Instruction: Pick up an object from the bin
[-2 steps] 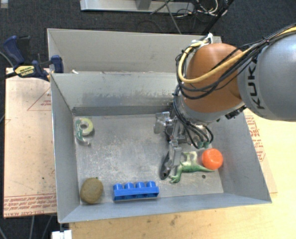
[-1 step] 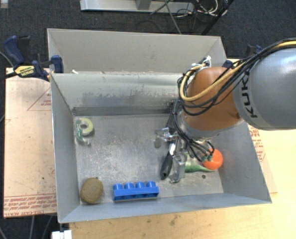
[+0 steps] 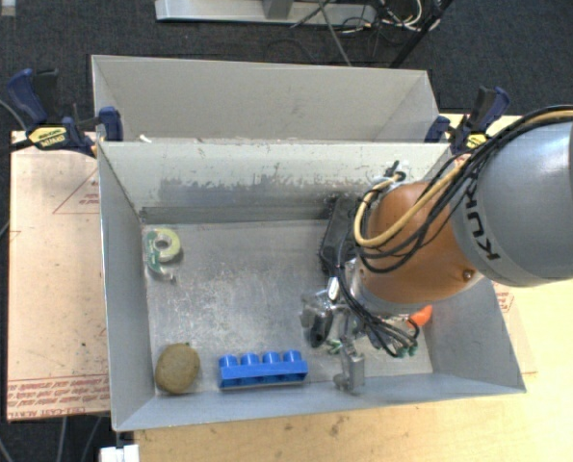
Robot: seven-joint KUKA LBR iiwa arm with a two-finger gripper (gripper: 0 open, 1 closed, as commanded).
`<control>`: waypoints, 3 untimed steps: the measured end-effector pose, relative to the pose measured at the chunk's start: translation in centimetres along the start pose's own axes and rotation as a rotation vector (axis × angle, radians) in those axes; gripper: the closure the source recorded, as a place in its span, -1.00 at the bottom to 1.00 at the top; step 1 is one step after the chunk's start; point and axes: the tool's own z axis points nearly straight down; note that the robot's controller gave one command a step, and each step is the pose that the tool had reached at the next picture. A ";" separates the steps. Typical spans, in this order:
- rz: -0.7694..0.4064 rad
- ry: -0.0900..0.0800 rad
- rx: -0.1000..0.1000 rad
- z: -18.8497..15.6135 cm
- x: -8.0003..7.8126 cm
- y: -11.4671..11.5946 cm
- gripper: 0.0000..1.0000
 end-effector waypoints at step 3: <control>-0.205 -0.011 0.005 2.7 3.9 -15.2 1.00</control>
Offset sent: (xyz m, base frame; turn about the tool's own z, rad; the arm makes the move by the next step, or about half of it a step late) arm 0.0075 0.0194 -0.0285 -0.1047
